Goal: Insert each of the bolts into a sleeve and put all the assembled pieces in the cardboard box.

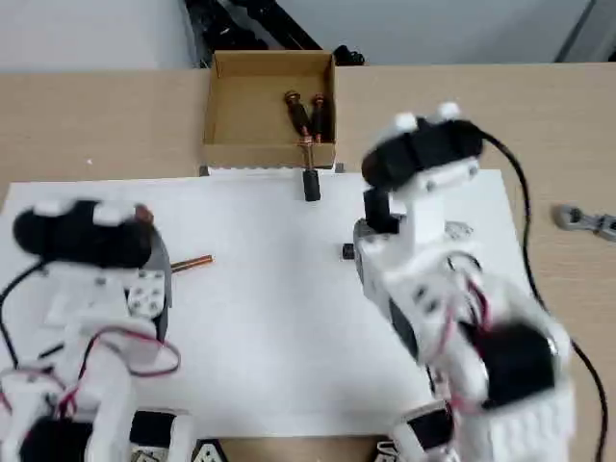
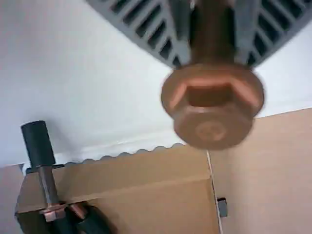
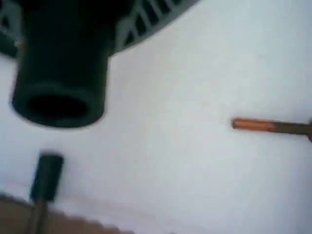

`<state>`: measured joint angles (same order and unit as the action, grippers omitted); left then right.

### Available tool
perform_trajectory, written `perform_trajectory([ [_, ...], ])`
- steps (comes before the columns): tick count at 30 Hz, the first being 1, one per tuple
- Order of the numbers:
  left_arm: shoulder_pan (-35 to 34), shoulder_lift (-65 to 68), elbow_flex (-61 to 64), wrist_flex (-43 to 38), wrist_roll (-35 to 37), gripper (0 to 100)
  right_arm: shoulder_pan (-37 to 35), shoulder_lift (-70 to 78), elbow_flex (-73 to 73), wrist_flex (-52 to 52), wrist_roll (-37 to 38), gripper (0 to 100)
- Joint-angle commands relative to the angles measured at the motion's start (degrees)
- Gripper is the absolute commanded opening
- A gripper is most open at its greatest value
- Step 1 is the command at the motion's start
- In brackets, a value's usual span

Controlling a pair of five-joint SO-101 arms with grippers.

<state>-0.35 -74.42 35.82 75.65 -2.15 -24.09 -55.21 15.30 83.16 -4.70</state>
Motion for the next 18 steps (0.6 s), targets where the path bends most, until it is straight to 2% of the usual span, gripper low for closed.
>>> perform_trajectory([
  [1,2.81,4.22,-4.97,-5.54,3.78,0,-3.30,-7.52,3.34,-3.21,1.41,0.7],
  [5,8.53,9.58,-8.66,-9.85,5.71,0,-7.08,-16.92,12.48,-11.30,1.58,0.7],
  [9,12.40,15.56,-13.32,-10.11,6.07,0,-9.36,-26.51,25.14,-22.73,1.49,0.6],
  [14,17.23,21.10,-19.30,-10.11,6.07,0,-9.45,-34.59,42.11,-34.95,1.49,0.4],
  [18,21.27,24.18,-23.96,-10.02,6.07,0,-9.36,-36.18,49.32,-42.86,1.49,0.4],
])
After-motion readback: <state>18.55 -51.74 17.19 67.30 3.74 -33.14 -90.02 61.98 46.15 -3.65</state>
